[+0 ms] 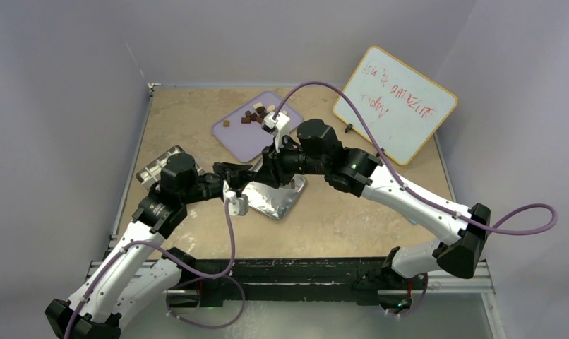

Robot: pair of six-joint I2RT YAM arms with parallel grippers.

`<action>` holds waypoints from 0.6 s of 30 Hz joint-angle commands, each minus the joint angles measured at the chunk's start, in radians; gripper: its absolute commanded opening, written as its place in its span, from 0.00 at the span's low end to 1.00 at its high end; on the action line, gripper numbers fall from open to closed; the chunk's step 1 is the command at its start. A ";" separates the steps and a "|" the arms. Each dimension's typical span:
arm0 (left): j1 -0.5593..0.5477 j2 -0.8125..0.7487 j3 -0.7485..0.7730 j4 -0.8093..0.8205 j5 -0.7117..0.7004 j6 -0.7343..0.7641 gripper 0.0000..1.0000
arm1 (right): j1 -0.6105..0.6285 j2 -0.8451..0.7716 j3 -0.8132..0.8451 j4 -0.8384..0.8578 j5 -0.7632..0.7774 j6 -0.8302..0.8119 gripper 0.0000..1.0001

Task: Pack the chocolate
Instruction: Adjust the clamp.

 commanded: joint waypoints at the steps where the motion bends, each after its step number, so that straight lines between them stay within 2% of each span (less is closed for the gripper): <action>1: -0.004 -0.007 0.006 0.033 0.006 -0.015 0.00 | -0.002 -0.002 0.028 -0.038 -0.007 -0.019 0.41; 6: -0.004 0.000 0.003 0.031 -0.002 -0.012 0.00 | -0.002 0.017 0.063 -0.124 -0.007 -0.036 0.47; 18: -0.004 0.006 0.000 0.029 0.003 -0.006 0.00 | -0.002 0.089 0.135 -0.153 -0.018 -0.030 0.45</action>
